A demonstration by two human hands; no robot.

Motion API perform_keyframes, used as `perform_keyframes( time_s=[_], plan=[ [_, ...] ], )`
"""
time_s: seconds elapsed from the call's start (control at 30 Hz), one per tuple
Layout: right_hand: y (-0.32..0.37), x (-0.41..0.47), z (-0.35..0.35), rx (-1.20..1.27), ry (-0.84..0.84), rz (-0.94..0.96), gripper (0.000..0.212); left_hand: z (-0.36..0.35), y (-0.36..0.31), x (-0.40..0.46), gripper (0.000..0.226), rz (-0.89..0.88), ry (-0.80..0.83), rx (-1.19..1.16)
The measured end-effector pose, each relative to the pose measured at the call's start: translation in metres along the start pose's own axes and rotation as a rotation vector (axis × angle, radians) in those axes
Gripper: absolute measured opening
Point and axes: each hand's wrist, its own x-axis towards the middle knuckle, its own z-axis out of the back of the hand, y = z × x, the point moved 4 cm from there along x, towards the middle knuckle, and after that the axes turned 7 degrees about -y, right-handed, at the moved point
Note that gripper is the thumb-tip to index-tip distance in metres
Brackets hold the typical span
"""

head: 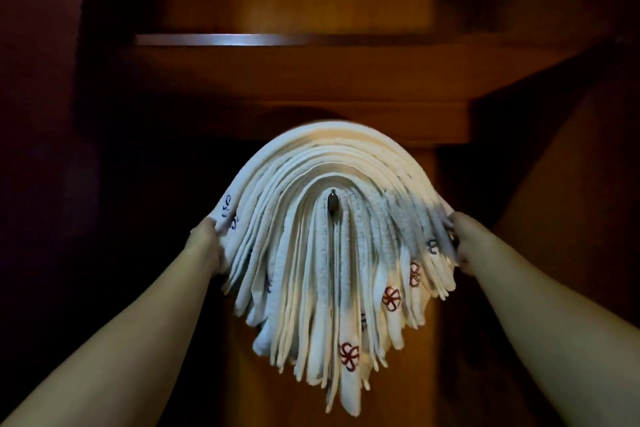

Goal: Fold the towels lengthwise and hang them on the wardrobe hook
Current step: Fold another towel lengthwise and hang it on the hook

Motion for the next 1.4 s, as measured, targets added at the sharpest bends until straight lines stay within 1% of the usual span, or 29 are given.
perform_keyframes(
  time_s=[0.07,0.1,0.17,0.2,0.3,0.37,0.4,0.47,0.5,0.53,0.6,0.67,0.7,0.77,0.83,0.9,1.0,1.07,1.17,1.23,1.37,1.4],
  plan=[
    [-0.009,-0.005,0.013,-0.05,-0.038,-0.019,0.018,0.014,0.004,0.003,0.027,0.019,-0.012,0.046],
    [-0.012,-0.005,0.019,-0.079,-0.06,-0.021,0.019,0.02,0.003,0.005,0.032,0.013,-0.015,0.05],
    [-0.017,-0.013,0.027,-0.115,-0.067,0.004,0.028,0.031,0.0,-0.004,0.041,0.016,-0.033,0.068],
    [-0.017,-0.019,0.03,-0.134,-0.056,0.023,0.033,0.037,-0.001,-0.007,0.041,0.01,-0.041,0.076],
    [-0.023,-0.034,0.042,-0.23,-0.047,0.103,0.049,0.054,0.001,-0.036,0.034,-0.016,-0.033,0.113],
    [-0.024,-0.037,0.049,-0.346,-0.083,0.228,0.056,0.06,0.004,-0.066,0.022,-0.076,-0.011,0.149],
    [-0.025,-0.046,0.053,-0.422,-0.073,0.31,0.054,0.063,0.008,-0.084,0.017,-0.106,0.003,0.182],
    [-0.027,-0.072,0.057,-0.562,0.003,0.468,0.038,0.067,0.016,-0.123,0.013,-0.183,0.024,0.256],
    [-0.03,-0.084,0.059,-0.636,0.046,0.522,0.031,0.069,0.02,-0.142,0.014,-0.226,0.056,0.302],
    [-0.034,-0.098,0.062,-0.719,0.093,0.573,0.027,0.069,0.026,-0.155,0.014,-0.271,0.102,0.336],
    [-0.055,-0.124,0.076,-0.86,0.171,0.628,0.027,0.072,0.051,-0.18,0.011,-0.342,0.215,0.483],
    [-0.089,-0.148,0.1,-0.97,0.235,0.638,0.029,0.081,0.082,-0.207,0.019,-0.412,0.329,0.663],
    [-0.105,-0.16,0.111,-1.015,0.261,0.646,0.029,0.084,0.098,-0.218,0.022,-0.416,0.397,0.726],
    [-0.141,-0.185,0.14,-1.087,0.289,0.628,0.031,0.098,0.137,-0.242,0.026,-0.346,0.51,0.825],
    [-0.184,-0.207,0.174,-1.126,0.301,0.582,0.035,0.118,0.181,-0.262,0.027,-0.227,0.592,0.916],
    [-0.231,-0.225,0.209,-1.164,0.294,0.504,0.038,0.139,0.225,-0.281,0.03,-0.168,0.688,0.994],
    [-0.299,-0.254,0.257,-1.219,0.286,0.348,0.042,0.167,0.283,-0.309,0.039,-0.218,0.88,1.108],
    [-0.343,-0.277,0.29,-1.245,0.273,0.249,0.044,0.186,0.322,-0.328,0.04,-0.2,1.022,1.176],
    [-0.404,-0.315,0.341,-1.288,0.21,0.121,0.043,0.209,0.374,-0.361,0.042,-0.263,1.245,1.281],
    [-0.438,-0.346,0.381,-1.301,0.173,0.007,0.042,0.221,0.406,-0.388,0.042,-0.295,1.375,1.336],
    [-0.486,-0.405,0.465,-1.361,0.082,-0.244,0.045,0.229,0.469,-0.455,0.048,-0.288,1.64,1.487],
    [-0.495,-0.416,0.483,-1.361,0.055,-0.304,0.046,0.229,0.481,-0.471,0.048,-0.286,1.684,1.508]
  ],
)
